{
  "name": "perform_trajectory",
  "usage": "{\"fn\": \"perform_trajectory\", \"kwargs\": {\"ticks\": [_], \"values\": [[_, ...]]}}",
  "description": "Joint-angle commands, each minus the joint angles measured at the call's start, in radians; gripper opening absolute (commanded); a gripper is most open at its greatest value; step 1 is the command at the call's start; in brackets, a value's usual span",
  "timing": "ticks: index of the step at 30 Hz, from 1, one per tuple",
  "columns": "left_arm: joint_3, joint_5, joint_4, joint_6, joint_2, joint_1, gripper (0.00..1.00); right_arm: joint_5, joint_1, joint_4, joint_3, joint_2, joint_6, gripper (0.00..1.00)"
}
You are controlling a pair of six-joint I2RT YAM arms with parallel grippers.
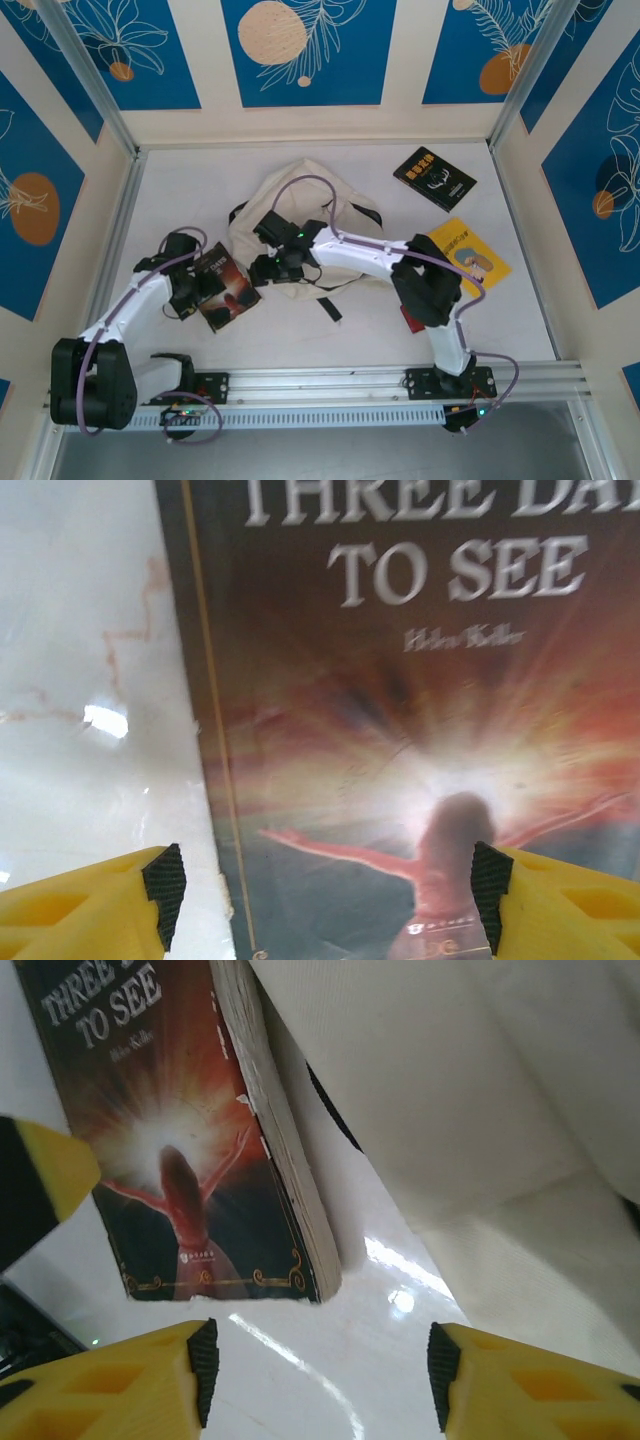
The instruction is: Pack books, pencil case, and school supplies into a backpack
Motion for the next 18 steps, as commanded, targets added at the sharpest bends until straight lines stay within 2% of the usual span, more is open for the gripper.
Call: {"fn": "perform_trajectory", "kwargs": {"ticks": [1, 7, 18], "values": [[-0.029, 0.034, 0.012, -0.028, -0.028, 0.020, 0.77, -0.079, 0.002, -0.079, 0.080, 0.067, -0.095, 0.54], [-0.079, 0.067, 0.033, -0.027, -0.043, 0.026, 0.79, -0.128, 0.006, -0.141, 0.178, 0.172, -0.139, 0.49], [-0.117, 0.149, 0.089, -0.005, -0.001, 0.026, 0.78, -0.119, 0.000, -0.192, 0.214, 0.243, -0.132, 0.36]]}}
